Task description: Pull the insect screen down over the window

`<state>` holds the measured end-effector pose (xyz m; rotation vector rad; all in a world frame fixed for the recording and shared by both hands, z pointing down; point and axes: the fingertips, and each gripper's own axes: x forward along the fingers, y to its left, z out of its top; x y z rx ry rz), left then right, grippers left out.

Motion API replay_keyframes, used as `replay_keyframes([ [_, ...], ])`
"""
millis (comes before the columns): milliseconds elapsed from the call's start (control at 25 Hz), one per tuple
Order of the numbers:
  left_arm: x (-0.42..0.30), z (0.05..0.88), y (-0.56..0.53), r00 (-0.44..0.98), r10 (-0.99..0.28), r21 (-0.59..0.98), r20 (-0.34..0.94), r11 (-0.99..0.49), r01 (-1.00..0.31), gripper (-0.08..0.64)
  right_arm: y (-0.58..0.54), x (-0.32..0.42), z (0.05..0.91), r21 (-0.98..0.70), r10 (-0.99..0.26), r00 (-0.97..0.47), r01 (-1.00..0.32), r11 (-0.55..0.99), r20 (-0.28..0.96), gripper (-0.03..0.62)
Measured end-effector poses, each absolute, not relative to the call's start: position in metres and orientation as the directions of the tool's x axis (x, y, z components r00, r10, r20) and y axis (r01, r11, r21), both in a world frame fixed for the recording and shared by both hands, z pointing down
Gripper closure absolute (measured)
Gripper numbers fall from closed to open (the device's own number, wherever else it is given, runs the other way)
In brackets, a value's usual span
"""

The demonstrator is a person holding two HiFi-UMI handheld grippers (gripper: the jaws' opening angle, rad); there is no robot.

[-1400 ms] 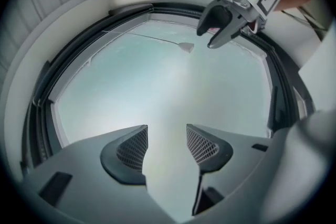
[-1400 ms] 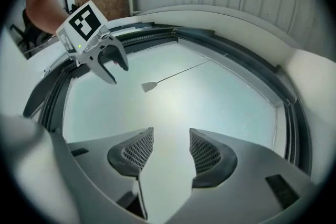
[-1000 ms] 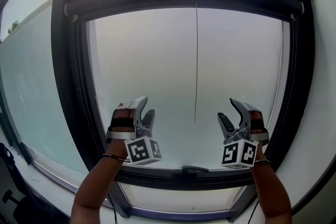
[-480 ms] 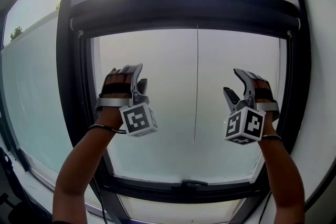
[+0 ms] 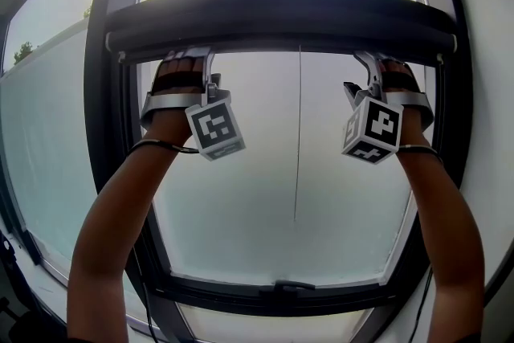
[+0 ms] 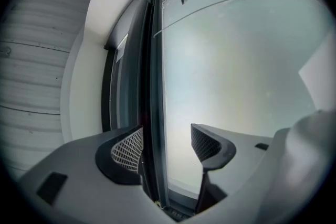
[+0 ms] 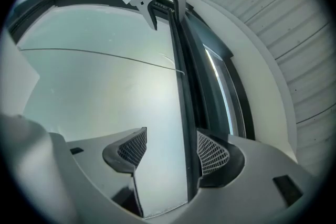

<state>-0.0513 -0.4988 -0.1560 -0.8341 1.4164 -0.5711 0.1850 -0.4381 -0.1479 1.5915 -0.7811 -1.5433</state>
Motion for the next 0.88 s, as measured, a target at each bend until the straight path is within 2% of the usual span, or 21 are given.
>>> replay_keyframes([
  [240,-0.05,-0.174,-0.512,0.111,-0.783,-0.79,-0.611,0.597,-0.138,0.267,-0.452,0.207,-0.17,0.837,-0.832,0.136,0.196,-0.51,-0.538,0.318],
  [880,-0.045,-0.176,-0.53,0.117,-0.769,-0.775,-0.629,0.608,-0.174,0.259,-0.459,0.215,-0.176,0.835,-0.83,0.119,0.175,-0.522,-0.545,0.318],
])
